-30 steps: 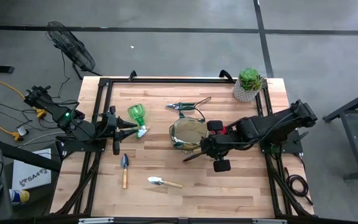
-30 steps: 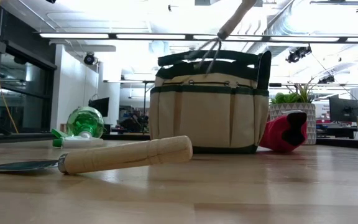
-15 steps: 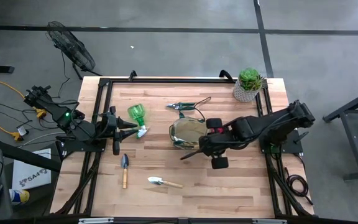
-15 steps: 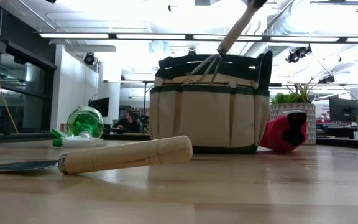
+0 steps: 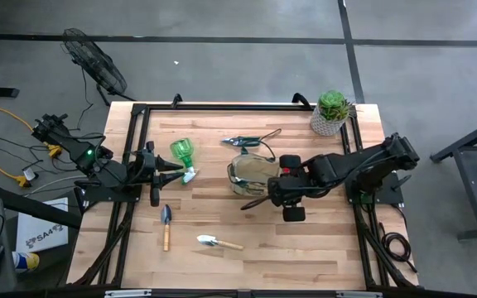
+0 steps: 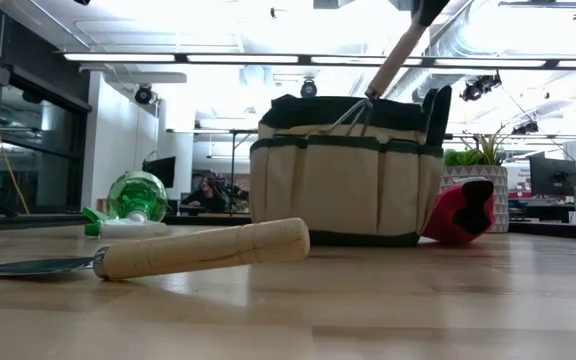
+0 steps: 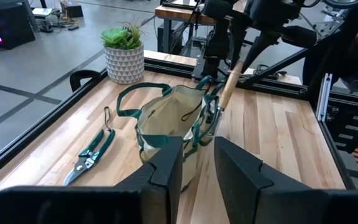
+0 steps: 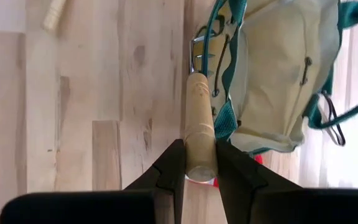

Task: Pick & Place Garden tools in Gardening bag
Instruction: Put the brown hand rake into the gardening bag

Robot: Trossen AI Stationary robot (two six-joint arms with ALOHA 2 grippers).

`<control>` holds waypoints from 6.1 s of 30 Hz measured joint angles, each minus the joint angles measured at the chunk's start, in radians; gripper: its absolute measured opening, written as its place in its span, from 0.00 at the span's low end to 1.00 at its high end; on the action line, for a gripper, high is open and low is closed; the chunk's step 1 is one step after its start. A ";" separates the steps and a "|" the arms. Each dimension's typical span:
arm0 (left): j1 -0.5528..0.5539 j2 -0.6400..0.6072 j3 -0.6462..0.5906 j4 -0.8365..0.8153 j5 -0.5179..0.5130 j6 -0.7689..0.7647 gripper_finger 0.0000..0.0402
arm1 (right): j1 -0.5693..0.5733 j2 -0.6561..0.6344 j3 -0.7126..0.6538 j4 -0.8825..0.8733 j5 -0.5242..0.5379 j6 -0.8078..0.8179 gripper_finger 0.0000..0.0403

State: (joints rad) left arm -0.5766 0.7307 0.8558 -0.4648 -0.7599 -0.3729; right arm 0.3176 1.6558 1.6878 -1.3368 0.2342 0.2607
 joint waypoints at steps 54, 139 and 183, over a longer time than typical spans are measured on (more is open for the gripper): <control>0.000 0.000 0.000 -0.002 0.011 -0.018 0.22 | -0.216 0.096 0.002 0.150 -0.094 0.113 0.19; 0.000 -0.002 -0.085 -0.024 0.006 -0.105 0.22 | -0.025 -0.124 -0.500 0.969 0.415 0.075 0.01; 0.000 -0.002 -0.085 -0.024 -0.010 -0.106 0.22 | -0.176 -0.110 -0.610 1.139 0.364 0.079 0.01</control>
State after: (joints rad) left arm -0.5766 0.7292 0.7704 -0.4885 -0.7700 -0.4786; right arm 0.1414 1.5459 1.0775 -0.1981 0.5983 0.3401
